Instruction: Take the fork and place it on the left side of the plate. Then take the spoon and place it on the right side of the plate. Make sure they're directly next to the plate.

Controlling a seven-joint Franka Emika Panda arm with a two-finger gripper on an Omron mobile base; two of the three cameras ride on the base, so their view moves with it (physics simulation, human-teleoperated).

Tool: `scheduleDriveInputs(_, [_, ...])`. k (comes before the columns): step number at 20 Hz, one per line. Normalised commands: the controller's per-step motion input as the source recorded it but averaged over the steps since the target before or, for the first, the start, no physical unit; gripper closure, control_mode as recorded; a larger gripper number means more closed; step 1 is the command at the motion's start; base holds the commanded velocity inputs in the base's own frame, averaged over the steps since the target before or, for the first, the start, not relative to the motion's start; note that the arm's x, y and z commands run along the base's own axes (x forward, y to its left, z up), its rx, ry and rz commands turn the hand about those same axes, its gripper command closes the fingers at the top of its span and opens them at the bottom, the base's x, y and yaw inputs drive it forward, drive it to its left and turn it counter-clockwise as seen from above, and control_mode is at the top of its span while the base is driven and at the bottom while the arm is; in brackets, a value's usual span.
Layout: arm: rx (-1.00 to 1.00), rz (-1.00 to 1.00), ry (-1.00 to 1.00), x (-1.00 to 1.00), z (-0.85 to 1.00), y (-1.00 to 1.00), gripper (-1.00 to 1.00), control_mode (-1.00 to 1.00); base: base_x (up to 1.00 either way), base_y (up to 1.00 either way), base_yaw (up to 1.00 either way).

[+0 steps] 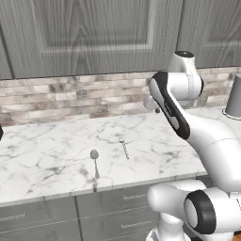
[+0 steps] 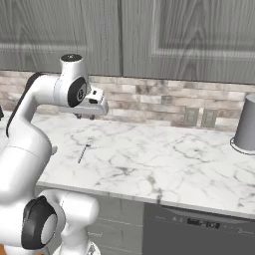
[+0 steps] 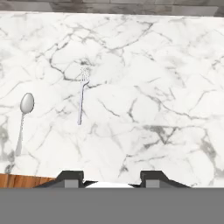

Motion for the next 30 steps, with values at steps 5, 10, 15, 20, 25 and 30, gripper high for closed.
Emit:
scheduleDriveInputs(5, [-0.01,0.01,0.00,-0.22,-0.15,0.19,-1.00,-1.00,0.00,0.00,0.00])
scheduleDriveInputs(10, [-0.01,0.05,0.07,-0.21,-0.84,0.58,-1.00,-1.00,0.00,0.00,0.00])
scheduleDriveInputs(15, [0.00,0.02,0.14,0.14,-0.55,0.37,-1.00,-1.00,0.00,0.00,0.00])
scheduleDriveInputs(20, [0.00,-0.01,0.02,0.53,-0.31,0.30,-1.00,-1.00,0.00,0.00,0.00])
scheduleDriveInputs(25, [0.00,0.00,0.02,0.48,-0.51,0.18,-1.00,-1.00,0.00,0.00,0.00])
scheduleDriveInputs(30, [0.00,-0.05,0.00,0.15,-0.46,0.03,-1.00,-1.00,0.00,0.00,0.00])
